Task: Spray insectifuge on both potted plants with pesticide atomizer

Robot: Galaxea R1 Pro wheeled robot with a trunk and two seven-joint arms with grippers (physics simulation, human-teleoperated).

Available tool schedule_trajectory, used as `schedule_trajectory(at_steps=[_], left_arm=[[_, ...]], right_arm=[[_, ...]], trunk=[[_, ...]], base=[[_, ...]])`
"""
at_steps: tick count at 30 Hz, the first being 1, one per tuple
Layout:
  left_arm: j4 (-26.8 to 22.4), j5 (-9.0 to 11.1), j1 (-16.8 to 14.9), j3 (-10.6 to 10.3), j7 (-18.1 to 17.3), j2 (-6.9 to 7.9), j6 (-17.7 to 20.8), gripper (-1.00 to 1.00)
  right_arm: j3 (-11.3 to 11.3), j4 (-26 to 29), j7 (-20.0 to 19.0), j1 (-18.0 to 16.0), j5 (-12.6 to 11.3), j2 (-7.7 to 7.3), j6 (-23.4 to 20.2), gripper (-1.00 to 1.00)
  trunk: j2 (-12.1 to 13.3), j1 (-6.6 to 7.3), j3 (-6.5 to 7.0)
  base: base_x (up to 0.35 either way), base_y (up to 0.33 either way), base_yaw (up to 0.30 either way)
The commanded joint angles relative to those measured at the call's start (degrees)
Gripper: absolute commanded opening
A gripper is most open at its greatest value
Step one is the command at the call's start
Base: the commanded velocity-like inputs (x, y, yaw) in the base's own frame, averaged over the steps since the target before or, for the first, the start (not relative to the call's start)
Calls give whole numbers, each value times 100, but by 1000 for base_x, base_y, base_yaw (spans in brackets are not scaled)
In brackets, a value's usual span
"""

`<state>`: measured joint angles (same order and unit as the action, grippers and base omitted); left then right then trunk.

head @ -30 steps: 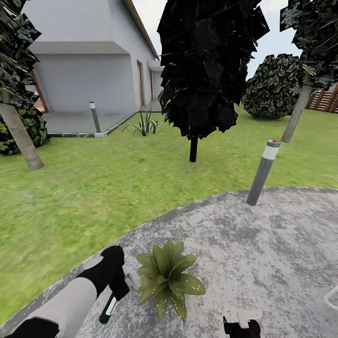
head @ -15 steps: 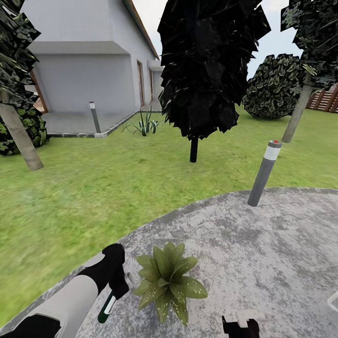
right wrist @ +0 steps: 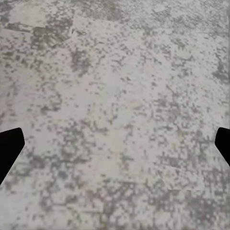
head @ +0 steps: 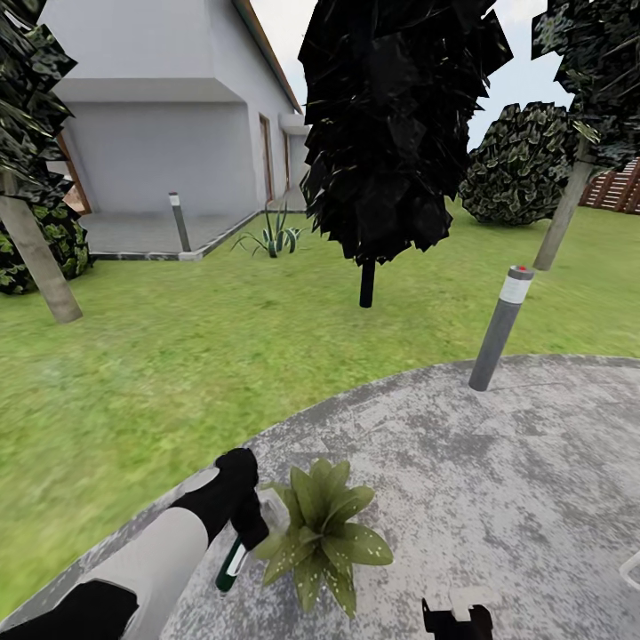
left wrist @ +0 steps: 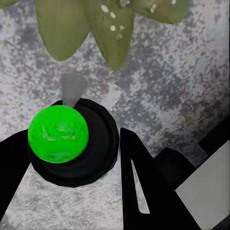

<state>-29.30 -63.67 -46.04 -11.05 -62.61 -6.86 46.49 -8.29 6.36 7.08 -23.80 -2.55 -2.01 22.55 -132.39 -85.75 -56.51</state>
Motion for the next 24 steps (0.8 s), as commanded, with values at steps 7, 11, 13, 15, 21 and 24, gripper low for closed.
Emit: schedule_trajectory(at_steps=[7,11,13,15,21,24], left_arm=[[-6,-45,-99,-6,-67,-27,36,-100],[5,-33,-91,-11,-67,4,36,-100],[13,-32,-84,-11,-67,1,36,-100],[13,-36,-73,-17,-67,2,36,-100],[26,-33,-46,-20,-67,15,36,-100],[41,-38,-32,-29,-65,10,36,-100]], right_arm=[[-50,-3,29,-2,-26,-2,13,100],[-50,-3,30,-3,-26,-2,13,100],[-50,-3,30,-4,-26,-2,13,100],[-50,-3,32,-3,-26,-2,13,100],[-50,-3,39,-3,-23,-2,13,100],[-50,-3,39,-2,-23,-2,13,100]], trunk=[[-2,1,-6],[-2,1,-6],[-2,1,-6],[-2,1,-6],[-2,1,-6],[-2,1,-6]], base=[[0,0,-112],[0,0,-264],[-8,0,-123],[-122,71,-40],[-105,253,-3],[35,169,0]])
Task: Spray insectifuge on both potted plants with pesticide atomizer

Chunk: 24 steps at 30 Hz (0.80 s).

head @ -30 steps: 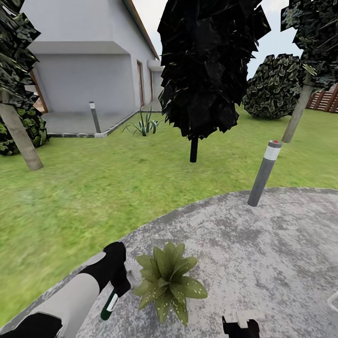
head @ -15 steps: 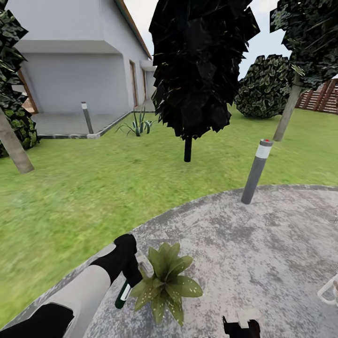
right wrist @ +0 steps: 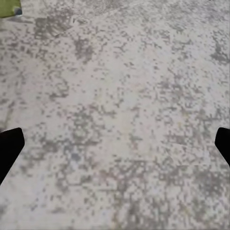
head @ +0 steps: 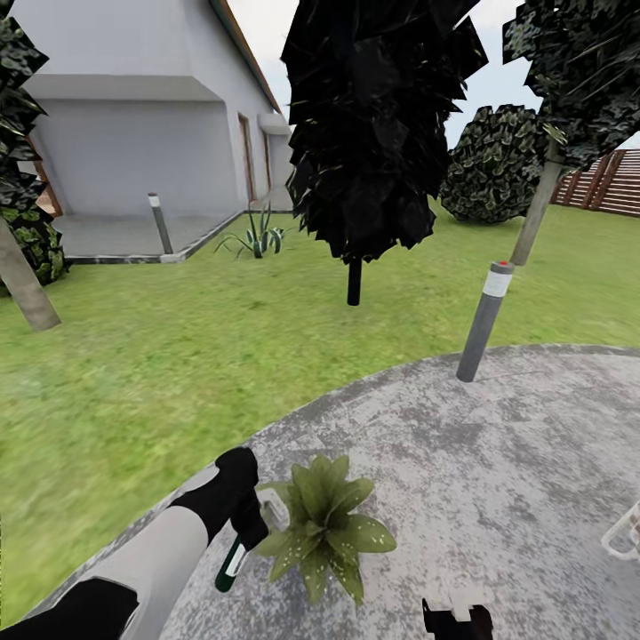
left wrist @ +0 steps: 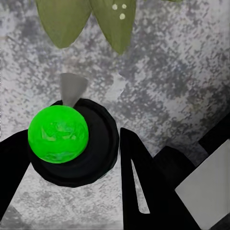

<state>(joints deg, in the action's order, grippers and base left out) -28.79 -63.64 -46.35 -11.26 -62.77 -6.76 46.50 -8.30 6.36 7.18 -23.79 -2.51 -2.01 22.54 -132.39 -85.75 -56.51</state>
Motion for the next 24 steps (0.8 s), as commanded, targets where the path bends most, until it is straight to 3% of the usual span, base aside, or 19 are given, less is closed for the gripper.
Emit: schedule_trajectory(at_steps=[1,5,7,8,19,24], left_arm=[[-7,-42,5,-15,-46,3,35,-100],[4,-59,31,2,-33,108,25,-100],[27,-54,48,3,-18,304,14,-100],[23,-50,47,6,-28,331,11,-100],[41,15,182,38,10,290,-11,-100],[-2,-46,273,19,11,157,-6,-100]], right_arm=[[-49,-3,29,-4,-27,-1,14,100],[-49,-3,29,-3,-26,-1,14,100],[-49,-7,29,-3,-22,-1,14,100],[-51,-8,29,-3,-22,-1,14,100],[-49,-10,29,-3,-21,-1,14,100],[-49,-10,29,-4,-21,-1,14,100]], trunk=[[-2,1,-5],[-2,1,-5],[-2,1,-5],[-2,1,-5],[-2,1,-5],[-2,1,-5]], base=[[10,48,0],[3,12,0],[0,1,0],[0,0,0],[0,0,0],[0,0,0]])
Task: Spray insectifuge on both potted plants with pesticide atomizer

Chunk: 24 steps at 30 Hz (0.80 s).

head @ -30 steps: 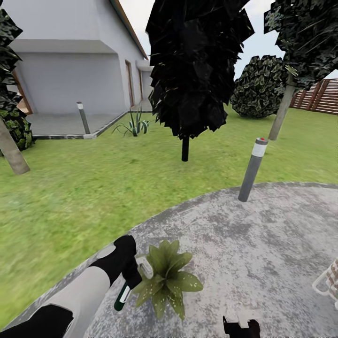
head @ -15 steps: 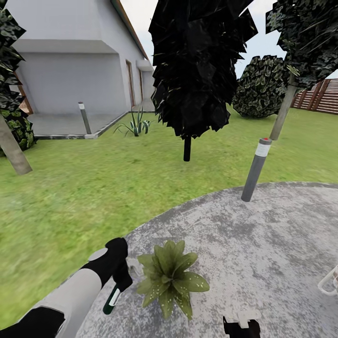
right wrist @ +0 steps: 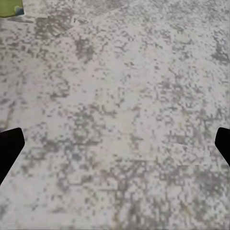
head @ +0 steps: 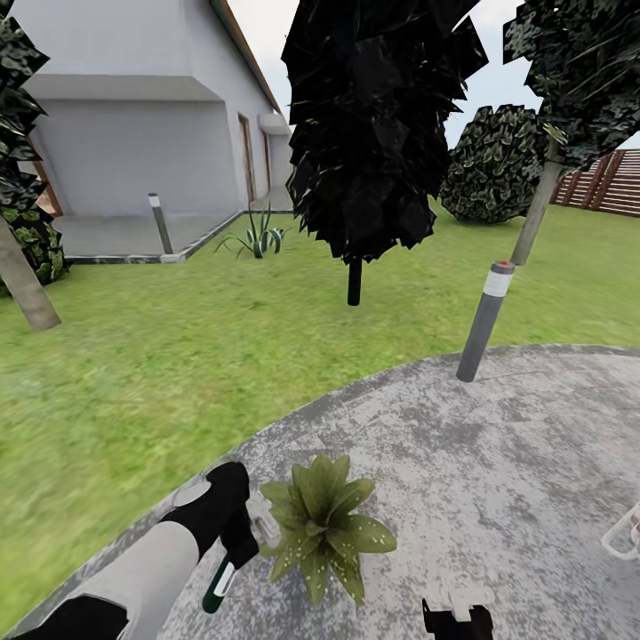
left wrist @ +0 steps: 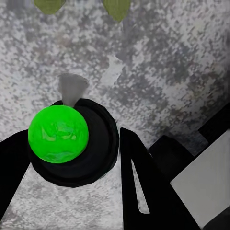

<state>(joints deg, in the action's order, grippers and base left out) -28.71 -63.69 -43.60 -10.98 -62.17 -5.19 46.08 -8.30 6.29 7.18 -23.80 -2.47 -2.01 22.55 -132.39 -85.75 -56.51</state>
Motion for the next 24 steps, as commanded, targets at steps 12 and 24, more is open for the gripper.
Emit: schedule_trajectory(at_steps=[12,24], left_arm=[[-28,-39,11,20,-25,288,50,-100],[-47,9,12,36,-31,256,51,-100]], right_arm=[[-49,-5,29,-1,-26,-1,13,100],[-49,-2,29,-1,-26,-1,13,100]], trunk=[[-2,1,-5],[-2,1,-5]], base=[[0,0,-118],[21,26,-132]])
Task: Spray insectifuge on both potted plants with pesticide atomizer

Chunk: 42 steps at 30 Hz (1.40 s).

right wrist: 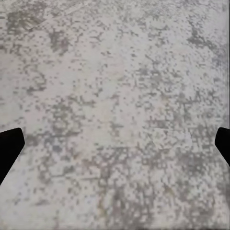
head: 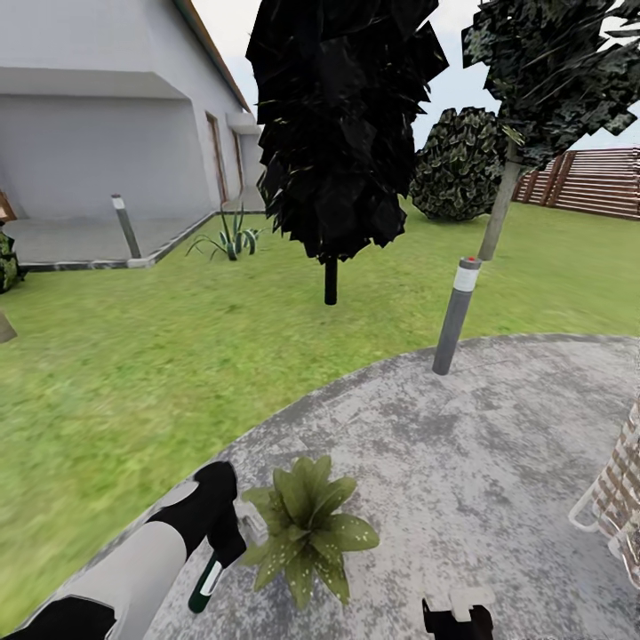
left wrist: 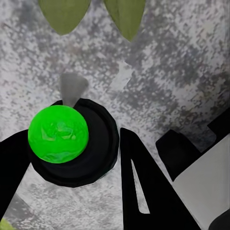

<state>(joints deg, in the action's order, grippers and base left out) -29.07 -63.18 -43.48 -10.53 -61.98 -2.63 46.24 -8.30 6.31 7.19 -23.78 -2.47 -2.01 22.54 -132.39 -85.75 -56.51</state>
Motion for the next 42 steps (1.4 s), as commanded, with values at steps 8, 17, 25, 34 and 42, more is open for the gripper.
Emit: schedule_trajectory(at_steps=[8,17,25,34,42], left_arm=[[-7,-28,0,-7,-46,8,34,-100],[-3,-28,2,-9,-42,8,34,-100],[-2,-28,1,-2,-42,8,34,-100],[-11,-27,-2,6,-42,8,35,-100],[17,-62,5,-7,-42,60,35,-100]], right_arm=[[-49,-5,28,-4,-26,-1,13,100],[-51,-7,28,-4,-26,-1,13,100],[-54,-5,28,-5,-26,8,13,100],[-57,-6,27,-4,-23,8,13,100],[-53,1,23,-4,-25,16,13,100]], trunk=[[-2,1,-5],[-2,1,-5],[-2,1,-5],[-2,1,-5],[-2,1,-5]], base=[[8,6,-62],[-122,76,-223],[-136,260,-137],[208,255,-68],[92,83,-200]])
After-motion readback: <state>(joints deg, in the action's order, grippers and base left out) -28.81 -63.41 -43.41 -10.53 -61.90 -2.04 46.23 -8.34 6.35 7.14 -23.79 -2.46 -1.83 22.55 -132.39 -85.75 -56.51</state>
